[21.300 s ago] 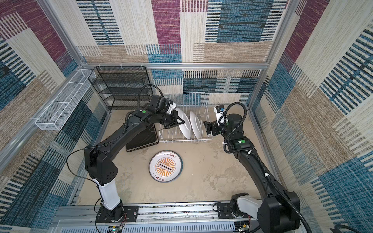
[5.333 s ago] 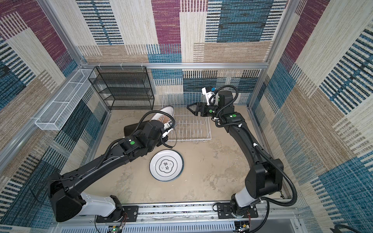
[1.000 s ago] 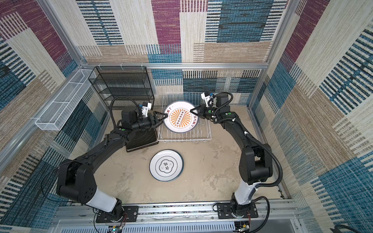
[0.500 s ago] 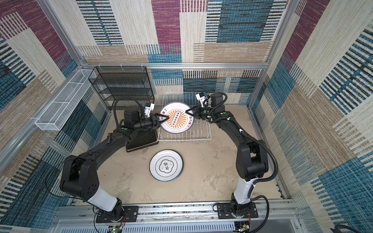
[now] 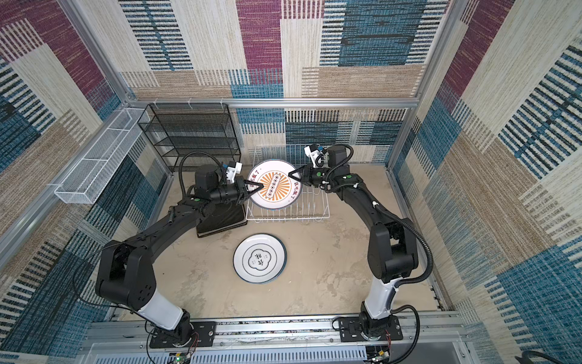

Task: Unload the plates from the dish rack
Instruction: 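Hold the plate upright with both grippers above the rack, then open and withdraw the right gripper while the left carries the plate to the stack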

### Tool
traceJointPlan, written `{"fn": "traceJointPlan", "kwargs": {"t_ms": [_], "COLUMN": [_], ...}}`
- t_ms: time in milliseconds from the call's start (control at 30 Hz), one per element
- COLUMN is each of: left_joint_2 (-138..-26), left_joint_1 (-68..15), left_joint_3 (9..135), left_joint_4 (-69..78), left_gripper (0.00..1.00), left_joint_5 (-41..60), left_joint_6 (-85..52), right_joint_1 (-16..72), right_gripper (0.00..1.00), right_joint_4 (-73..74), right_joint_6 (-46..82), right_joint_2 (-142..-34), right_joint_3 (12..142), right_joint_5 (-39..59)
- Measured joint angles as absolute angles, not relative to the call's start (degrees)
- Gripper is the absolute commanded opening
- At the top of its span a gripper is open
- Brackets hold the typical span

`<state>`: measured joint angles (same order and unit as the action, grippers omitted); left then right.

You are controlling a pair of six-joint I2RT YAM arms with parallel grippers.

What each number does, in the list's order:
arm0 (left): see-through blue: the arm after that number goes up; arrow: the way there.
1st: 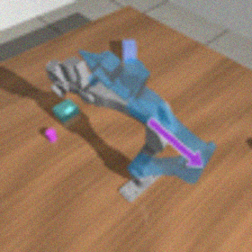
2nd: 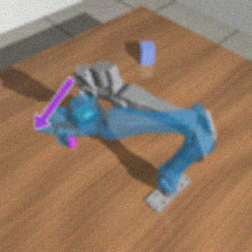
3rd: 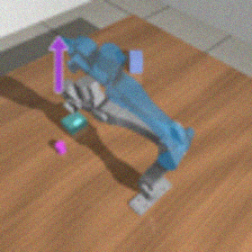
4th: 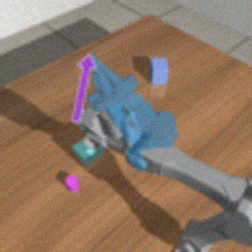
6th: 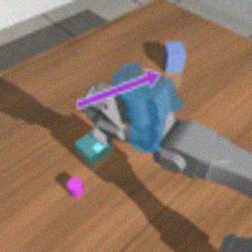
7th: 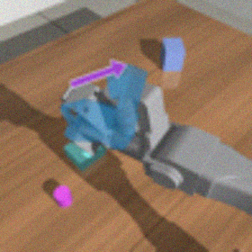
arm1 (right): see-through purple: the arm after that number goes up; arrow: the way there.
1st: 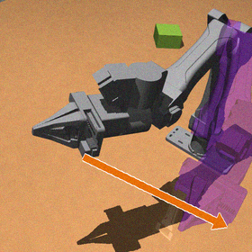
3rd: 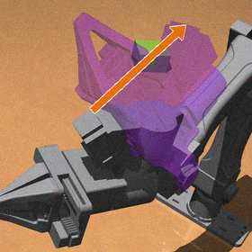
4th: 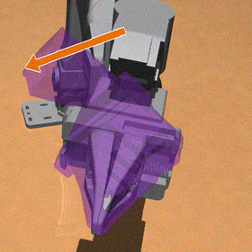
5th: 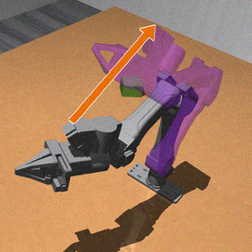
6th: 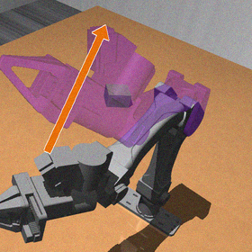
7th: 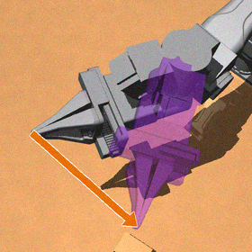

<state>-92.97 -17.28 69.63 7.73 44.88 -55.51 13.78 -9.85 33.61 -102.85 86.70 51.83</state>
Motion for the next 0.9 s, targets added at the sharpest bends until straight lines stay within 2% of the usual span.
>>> {"fn": "traceJointPlan", "kwargs": {"t_ms": [233,300,500,633,700,900], "left_joint_2": [-92.09,-90.87,-87.22,-84.49,-82.74,-77.95], "left_joint_1": [-17.26,-17.26,-16.97,-16.75,-16.71,-16.62], "left_joint_3": [70.08,70.08,70.37,70.32,69.89,67.33], "left_joint_4": [4.64,3.55,-1.3,-5.63,-8.29,-16.03], "left_gripper": [0.0,0.0,0.0,0.0,0.0,0.0], "left_joint_5": [45.34,45.34,44.86,43.59,43.03,40.6], "left_joint_6": [-55.13,-54.41,-51.48,-49.12,-47.9,-44.38], "right_joint_1": [13.8,13.8,13.8,13.8,13.8,13.8], "right_gripper": [0.41,0.47,0.75,0.85,1.0,1.0], "right_joint_4": [-9.69,-9.69,-8.43,-7.16,-6.5,-5.43], "right_joint_6": [33.1,32.14,25.67,19.29,15.42,4.93], "right_joint_2": [-101.14,-99.79,-93.76,-88.16,-85.27,-78.83], "right_joint_3": [85.91,85.45,81.56,77.65,75.75,70.59], "right_joint_5": [50.22,48.6,42.28,36.91,34.17,28.99]}}
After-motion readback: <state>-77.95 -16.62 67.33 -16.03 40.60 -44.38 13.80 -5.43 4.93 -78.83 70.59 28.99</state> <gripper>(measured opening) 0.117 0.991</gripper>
